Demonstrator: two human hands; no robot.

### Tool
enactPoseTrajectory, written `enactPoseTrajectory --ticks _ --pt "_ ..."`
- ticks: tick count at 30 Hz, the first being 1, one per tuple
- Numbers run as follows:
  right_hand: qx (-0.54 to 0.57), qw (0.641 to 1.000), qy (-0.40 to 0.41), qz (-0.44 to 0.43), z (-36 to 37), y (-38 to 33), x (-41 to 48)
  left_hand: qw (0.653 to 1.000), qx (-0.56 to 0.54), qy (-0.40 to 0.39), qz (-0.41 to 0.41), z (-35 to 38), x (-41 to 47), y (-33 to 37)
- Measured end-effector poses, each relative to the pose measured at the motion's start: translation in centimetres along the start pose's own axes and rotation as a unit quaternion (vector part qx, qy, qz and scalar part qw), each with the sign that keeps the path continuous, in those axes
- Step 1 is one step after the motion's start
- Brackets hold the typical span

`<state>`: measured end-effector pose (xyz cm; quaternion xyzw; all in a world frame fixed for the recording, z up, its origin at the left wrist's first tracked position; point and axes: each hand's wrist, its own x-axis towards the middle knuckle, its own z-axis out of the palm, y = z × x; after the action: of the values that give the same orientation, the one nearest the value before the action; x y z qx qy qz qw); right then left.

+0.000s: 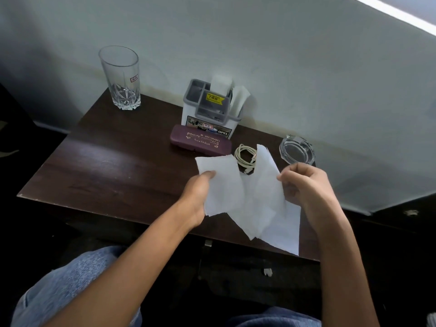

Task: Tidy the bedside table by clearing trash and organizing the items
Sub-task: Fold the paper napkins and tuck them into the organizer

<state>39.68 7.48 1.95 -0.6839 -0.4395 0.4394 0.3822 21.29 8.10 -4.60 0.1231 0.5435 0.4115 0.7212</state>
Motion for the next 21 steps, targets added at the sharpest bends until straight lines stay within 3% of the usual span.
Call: enactPoseTrajectory --ticks 4,9,14,17,21 --pt "0.053 0.998 -0.025 -0.009 2.6 -0.9 -0.4 0.995 -0.058 -0.072 -0.028 0.7 -0.4 -0.8" --pt "0.026 0.999 -0.019 0.029 5.4 -0.6 -0.7 0.974 -0.128 -0.172 -0.068 1.0 -0.8 -0.9" --pt "0.014 0.999 -0.021 0.022 4.7 -0.4 -0.4 0.98 -0.107 -0.162 -0.038 0.8 -0.6 -1.1" --pt "0.035 0.999 0.038 -0.003 4.1 -0.5 -0.1 0.982 -0.102 -0.148 -0.053 0.8 -0.6 -1.1" --pt "-0.04 0.997 0.069 0.002 3.6 0.2 0.3 0.98 -0.099 -0.156 -0.074 0.7 -0.8 -1.0"
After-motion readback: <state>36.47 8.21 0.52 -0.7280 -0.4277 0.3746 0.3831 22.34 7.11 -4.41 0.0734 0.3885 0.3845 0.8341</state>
